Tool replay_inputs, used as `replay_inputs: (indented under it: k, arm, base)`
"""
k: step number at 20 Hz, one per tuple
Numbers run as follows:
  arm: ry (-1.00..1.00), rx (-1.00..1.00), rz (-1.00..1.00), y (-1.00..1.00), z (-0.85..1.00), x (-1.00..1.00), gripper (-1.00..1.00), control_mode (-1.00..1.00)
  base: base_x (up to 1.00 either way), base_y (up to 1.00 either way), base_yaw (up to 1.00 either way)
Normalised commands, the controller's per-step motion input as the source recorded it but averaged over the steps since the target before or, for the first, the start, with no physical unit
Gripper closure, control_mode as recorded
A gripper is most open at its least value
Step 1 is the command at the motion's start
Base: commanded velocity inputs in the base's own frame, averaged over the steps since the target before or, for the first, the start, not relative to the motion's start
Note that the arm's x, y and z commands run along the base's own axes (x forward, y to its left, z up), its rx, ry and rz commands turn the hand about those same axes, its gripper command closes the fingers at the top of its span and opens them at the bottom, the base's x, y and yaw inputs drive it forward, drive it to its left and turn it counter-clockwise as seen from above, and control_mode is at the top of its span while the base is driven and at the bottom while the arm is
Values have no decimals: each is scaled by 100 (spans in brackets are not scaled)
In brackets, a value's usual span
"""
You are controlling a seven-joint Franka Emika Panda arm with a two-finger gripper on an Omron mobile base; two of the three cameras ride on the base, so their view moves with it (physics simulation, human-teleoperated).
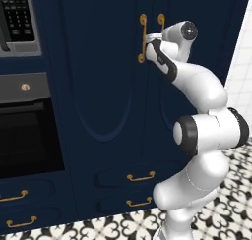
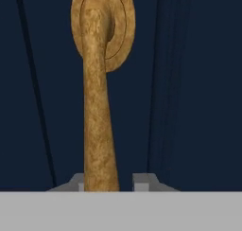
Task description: Open the cabinet, pick up the bread from the cabinet and place it in the basket. Then move the basket to the dining counter.
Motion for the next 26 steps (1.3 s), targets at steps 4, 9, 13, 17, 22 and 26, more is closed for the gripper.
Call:
replay_inputs:
  k: [4,9,13,17,22,26]
  arm:
    - [7,0,0,-100,-16,0,100,-100]
    - [-1,5,0,-100,-17,-20,100,-100]
    - [-6,5,0,-100,-11,-42,100,-100]
    - [0,0,0,-100,2,-71,100,-100]
    - [4,0,0,-100,19,-79,100,-100]
    - [1,0,0,-100,5,-70,100,-100]
  base:
    - [0,0,0]
    - [0,0,0]
    - [0,0,0]
    - [0,0,0]
    - [0,0,0]
    - [0,0,0]
